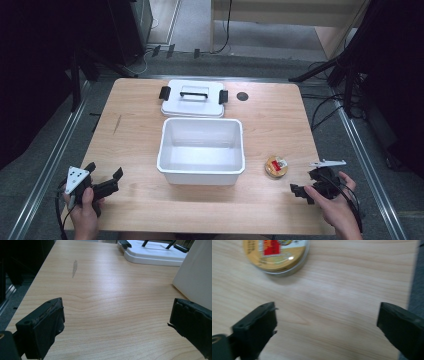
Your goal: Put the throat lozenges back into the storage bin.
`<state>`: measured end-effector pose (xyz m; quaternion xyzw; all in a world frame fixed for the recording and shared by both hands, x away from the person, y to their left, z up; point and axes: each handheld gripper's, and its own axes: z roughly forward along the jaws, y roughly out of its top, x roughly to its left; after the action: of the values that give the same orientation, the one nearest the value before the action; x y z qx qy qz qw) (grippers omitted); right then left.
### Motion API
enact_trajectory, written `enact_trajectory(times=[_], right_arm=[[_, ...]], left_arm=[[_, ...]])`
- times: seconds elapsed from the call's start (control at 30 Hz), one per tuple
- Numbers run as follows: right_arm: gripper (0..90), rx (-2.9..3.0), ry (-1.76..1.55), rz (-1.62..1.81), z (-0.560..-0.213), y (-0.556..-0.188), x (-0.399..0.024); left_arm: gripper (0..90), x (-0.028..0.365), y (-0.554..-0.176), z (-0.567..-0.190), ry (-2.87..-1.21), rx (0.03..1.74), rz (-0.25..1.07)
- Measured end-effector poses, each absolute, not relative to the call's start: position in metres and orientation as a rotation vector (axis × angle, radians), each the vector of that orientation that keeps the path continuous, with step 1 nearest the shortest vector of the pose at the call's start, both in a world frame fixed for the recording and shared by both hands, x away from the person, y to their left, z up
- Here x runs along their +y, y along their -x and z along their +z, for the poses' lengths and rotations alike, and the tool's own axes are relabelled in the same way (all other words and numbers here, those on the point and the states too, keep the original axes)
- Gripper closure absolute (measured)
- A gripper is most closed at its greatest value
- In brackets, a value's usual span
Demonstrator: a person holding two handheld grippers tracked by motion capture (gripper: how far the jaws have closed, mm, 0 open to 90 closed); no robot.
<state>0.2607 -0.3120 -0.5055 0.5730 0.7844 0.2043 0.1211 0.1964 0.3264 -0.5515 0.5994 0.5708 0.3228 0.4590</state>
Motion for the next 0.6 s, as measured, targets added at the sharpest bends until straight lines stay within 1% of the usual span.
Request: enact_trajectory(times=[0.03, 0.17, 0.33, 0.43, 0.5, 0.6], right_arm=[[0.0, 2.339, -1.692, 0.548, -0.502, -0.266, -0.302], [0.0, 2.42, -1.676, 0.424, -0.5, -0.276, -0.286], [0.0, 2.467, -1.695, 0.388, -0.496, -0.287, -0.274], [1.8, 2.498, -1.704, 0.331, -0.495, -0.299, -0.262], [4.6, 2.491, -1.709, 0.292, -0.496, -0.306, -0.257], [5.3, 2.483, -1.721, 0.264, -0.497, -0.313, -0.251]], left_arm=[[0.0, 0.326, -0.196, -0.551, -1.474, 1.406, 0.795], [0.0, 0.327, -0.196, -0.552, -1.47, 1.406, 0.794], [0.0, 0.327, -0.196, -0.552, -1.469, 1.406, 0.793], [0.0, 0.327, -0.196, -0.552, -1.468, 1.407, 0.792], [0.0, 0.327, -0.196, -0.552, -1.468, 1.407, 0.792], [0.0, 0.327, -0.196, -0.552, -1.468, 1.407, 0.791]])
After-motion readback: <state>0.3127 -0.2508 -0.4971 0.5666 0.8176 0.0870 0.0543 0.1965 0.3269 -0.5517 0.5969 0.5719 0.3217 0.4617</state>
